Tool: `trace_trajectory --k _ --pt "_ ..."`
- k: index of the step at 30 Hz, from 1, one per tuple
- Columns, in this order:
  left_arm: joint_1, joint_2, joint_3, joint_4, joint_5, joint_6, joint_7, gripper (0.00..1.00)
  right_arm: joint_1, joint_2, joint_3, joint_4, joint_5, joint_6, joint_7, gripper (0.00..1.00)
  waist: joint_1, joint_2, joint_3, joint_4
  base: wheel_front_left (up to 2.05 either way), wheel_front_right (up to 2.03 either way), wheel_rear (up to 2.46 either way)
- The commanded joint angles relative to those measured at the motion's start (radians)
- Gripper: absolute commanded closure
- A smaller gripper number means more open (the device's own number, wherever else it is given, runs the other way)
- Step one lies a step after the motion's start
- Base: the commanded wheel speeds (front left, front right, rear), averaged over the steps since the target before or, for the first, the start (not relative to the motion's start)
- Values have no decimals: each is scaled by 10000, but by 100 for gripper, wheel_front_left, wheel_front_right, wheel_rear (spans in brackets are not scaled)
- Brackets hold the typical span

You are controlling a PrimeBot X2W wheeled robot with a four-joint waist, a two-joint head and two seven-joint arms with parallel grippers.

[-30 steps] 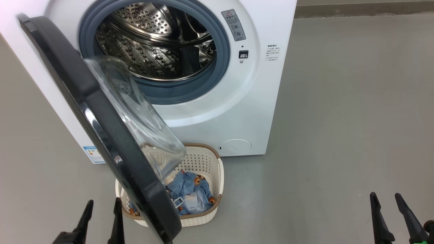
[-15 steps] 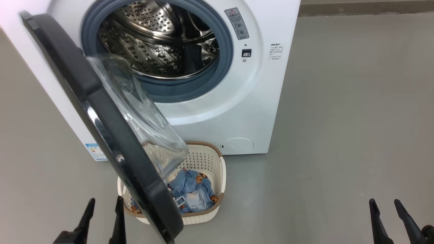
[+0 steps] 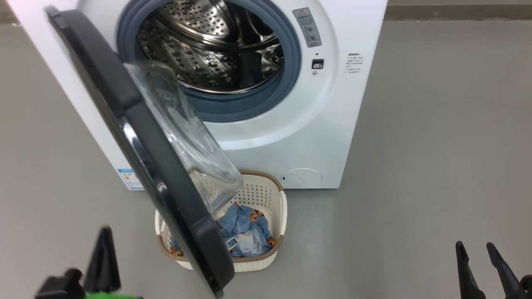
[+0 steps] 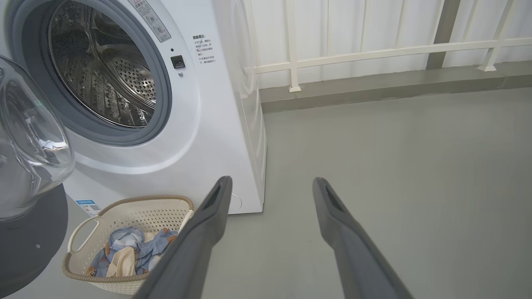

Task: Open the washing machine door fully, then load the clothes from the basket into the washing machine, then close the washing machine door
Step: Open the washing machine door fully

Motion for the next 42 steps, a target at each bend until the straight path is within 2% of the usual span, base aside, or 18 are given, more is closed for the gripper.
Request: trace_trajectory --k 1,5,11,13,16,20,22,23,28,35,42 --pt "-568 127 412 -572 135 105 -65 100 -100 -169 172 -306 2 16 -120 0 0 0 23 111 0 0 0" --pt "-876 127 644 -1452 255 345 -65 100 -62 -187 172 -304 19 16 -120 0 0 0 3 232 0 0 0" --pt "-1273 127 580 -3849 960 664 -65 100 -79 -81 111 -432 -55 16 -120 0 0 0 -73 335 0 0 0" --pt "-1302 127 494 -4270 1088 677 -65 100 -86 -63 111 -441 -59 16 -120 0 0 0 -71 347 0 0 0" --pt "-1376 127 16 -5310 1181 654 -65 100 -71 -11 74 -450 -56 16 -120 0 0 0 -83 406 0 0 0" --pt "-1354 127 -1422 -6011 980 569 -65 100 -23 49 21 -431 -38 16 -120 0 0 0 -89 519 0 0 0" --pt "-1358 127 -2331 -6134 837 526 54 100 -25 88 28 -434 -33 16 -120 0 0 0 -84 577 0 0 0" --pt "-1407 127 -3228 -6151 584 512 336 100 -59 125 40 -438 -26 16 -120 0 0 0 -78 620 0 0 0" --pt "-1548 127 -4864 -5639 -244 486 1088 100 -224 170 68 -432 0 16 -120 0 0 0 -2 661 0 0 0" --pt "-1513 127 -5397 -4631 -1123 966 1199 100 -258 159 47 -403 104 16 -120 0 0 0 113 661 0 0 0" --pt "-1530 128 -5852 -4062 -1234 1271 1430 100 -384 34 -44 -449 147 16 -120 0 0 0 318 712 0 0 0"
